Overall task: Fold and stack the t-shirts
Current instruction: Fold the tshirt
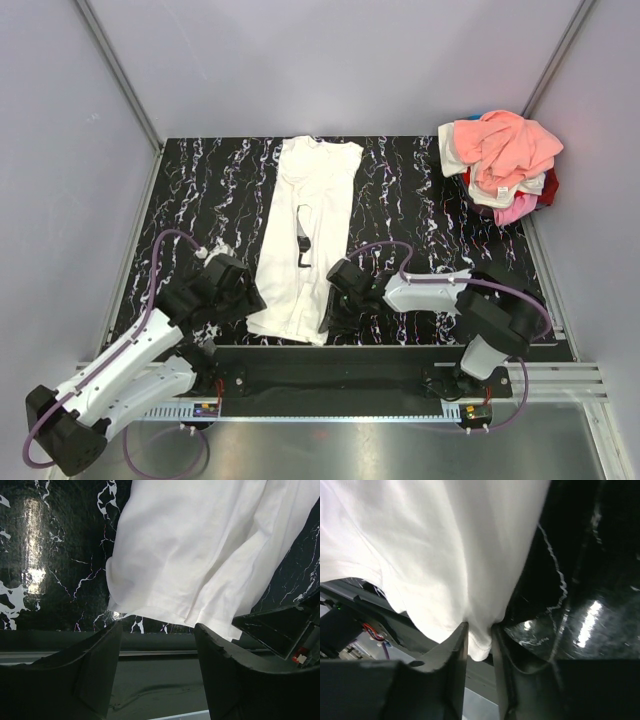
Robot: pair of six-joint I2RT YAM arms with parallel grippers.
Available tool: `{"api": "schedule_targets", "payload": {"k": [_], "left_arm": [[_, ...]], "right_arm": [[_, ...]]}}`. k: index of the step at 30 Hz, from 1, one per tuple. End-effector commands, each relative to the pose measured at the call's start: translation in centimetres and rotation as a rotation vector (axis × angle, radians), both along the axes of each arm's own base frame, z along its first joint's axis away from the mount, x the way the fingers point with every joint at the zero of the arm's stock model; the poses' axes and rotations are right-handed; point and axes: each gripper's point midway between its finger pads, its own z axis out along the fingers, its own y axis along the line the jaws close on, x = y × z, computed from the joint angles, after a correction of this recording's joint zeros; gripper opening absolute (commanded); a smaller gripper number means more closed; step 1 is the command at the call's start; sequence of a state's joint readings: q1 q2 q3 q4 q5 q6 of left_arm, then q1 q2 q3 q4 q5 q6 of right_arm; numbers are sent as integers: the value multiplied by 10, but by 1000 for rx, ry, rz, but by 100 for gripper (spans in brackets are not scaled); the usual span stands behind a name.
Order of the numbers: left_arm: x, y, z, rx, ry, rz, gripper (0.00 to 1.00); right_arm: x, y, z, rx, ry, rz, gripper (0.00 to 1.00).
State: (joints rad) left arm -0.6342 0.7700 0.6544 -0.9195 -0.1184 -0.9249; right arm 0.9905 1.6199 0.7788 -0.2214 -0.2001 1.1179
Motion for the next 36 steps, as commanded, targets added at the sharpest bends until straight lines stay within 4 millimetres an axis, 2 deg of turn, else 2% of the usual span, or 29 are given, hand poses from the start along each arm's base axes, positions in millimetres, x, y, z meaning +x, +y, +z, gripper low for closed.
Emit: {"api": "schedule_targets", "payload": {"k": [1, 2, 5, 7, 9, 10, 12, 13, 14, 16, 21, 23, 24, 27, 29, 33, 36], "left_arm": [[2, -6, 1, -46, -12, 8, 64], [2, -7, 1, -51, -10, 6, 64], [0, -8, -4, -59, 1, 2, 64], [-2, -10, -7, -66, 10, -7, 63], [-4, -11, -11, -71, 25, -12, 60], [-5, -12, -11, -76, 26, -17, 59], [-9, -14, -14, -90, 34, -24, 58], [-9, -14, -12, -98, 28, -22, 58], [-11, -13, -13, -102, 29, -20, 57], [-12, -13, -11, -112, 19, -21, 57], [-20, -16, -15, -135, 29, -39, 57], [-25, -22, -24, -152, 53, -51, 56], [-28, -25, -26, -155, 57, -66, 56], [-33, -35, -37, -157, 77, -83, 55], [-33, -42, -40, -150, 75, -94, 54], [-34, -49, -48, -101, 89, -103, 53], [-30, -56, -46, -122, 62, -100, 52]], "right_arm": [[8, 10, -12, -21, -25, -17, 31], [8, 11, -14, -21, -24, -16, 17], [11, 1, -13, -70, -49, -15, 0], [19, -11, -8, -127, -107, -20, 0], [22, -34, 4, -207, -158, -24, 0], [19, -48, 6, -260, -155, -23, 0], [23, -63, 21, -286, -205, -49, 0], [18, -75, 20, -321, -197, -50, 0], [19, -80, 28, -309, -210, -67, 0], [19, -89, 30, -313, -208, -86, 0], [15, -93, 42, -283, -188, -85, 0], [9, -95, 40, -294, -164, -58, 0], [2, -97, 37, -294, -139, -43, 1], [-6, -100, 31, -282, -114, -42, 39], [-7, -101, 35, -263, -119, -52, 59], [-7, -102, 37, -251, -131, -57, 62], [-9, -99, 32, -235, -125, -48, 62]]}}
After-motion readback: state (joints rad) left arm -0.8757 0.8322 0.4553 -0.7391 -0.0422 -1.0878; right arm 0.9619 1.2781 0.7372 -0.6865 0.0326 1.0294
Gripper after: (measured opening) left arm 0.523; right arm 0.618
